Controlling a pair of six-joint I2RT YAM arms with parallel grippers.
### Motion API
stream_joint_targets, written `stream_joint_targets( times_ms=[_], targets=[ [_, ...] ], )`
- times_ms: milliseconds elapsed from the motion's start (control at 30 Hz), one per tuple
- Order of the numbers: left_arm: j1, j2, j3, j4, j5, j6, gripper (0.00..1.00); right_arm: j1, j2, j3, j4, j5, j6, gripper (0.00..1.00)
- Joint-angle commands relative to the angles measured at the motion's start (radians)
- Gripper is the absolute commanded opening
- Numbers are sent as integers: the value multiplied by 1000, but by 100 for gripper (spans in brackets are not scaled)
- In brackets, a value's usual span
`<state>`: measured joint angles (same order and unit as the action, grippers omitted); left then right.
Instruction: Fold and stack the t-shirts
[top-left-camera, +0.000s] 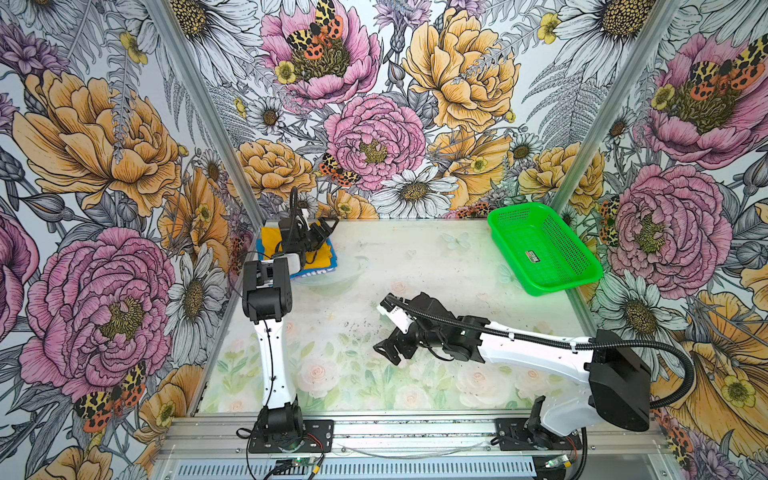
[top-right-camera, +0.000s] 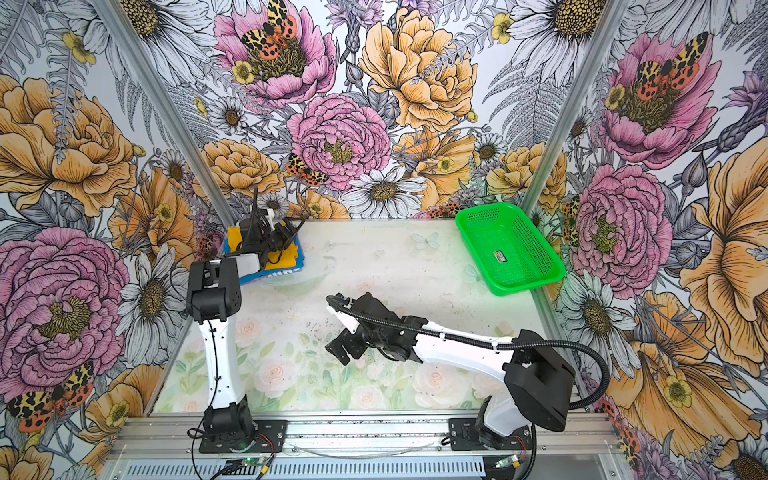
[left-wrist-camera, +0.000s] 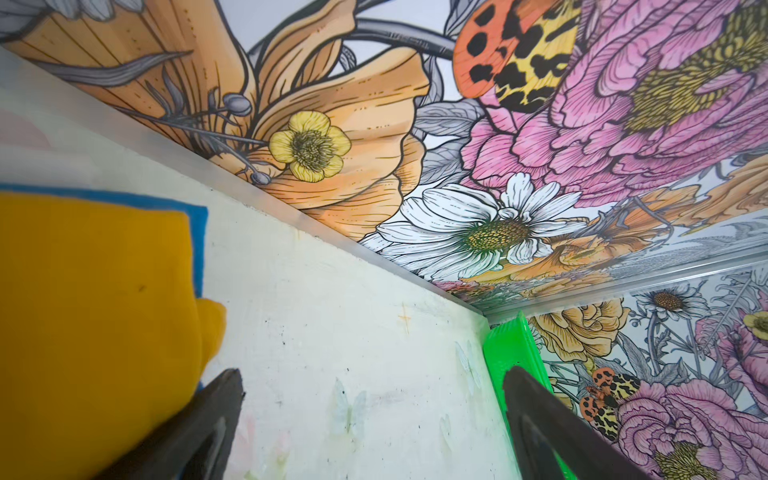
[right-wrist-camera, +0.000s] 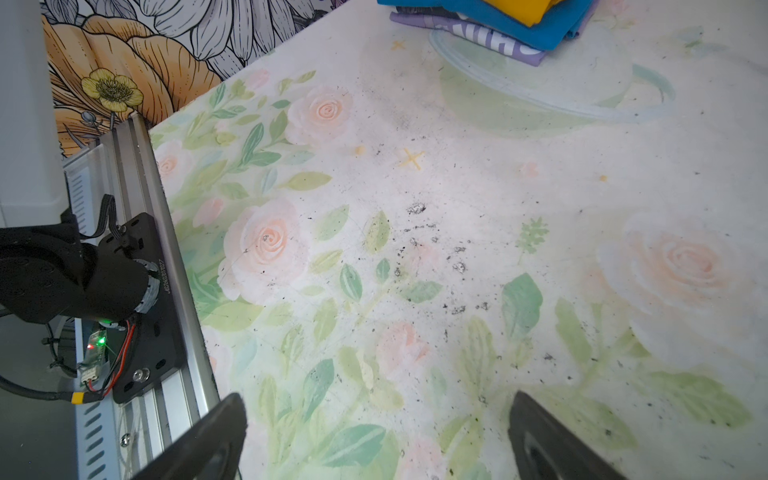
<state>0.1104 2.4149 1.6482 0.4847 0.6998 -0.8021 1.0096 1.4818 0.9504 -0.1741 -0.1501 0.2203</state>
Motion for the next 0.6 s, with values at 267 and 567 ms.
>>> stream_joint_targets(
  times_ms=[267,567],
  targets=[
    [5,-275,-229,96,12,14,99,24,-12,3,0,21,6,99],
    [3,-334,-419,170,10,29,99,36,5,18,-2,20,1,99]
  ],
)
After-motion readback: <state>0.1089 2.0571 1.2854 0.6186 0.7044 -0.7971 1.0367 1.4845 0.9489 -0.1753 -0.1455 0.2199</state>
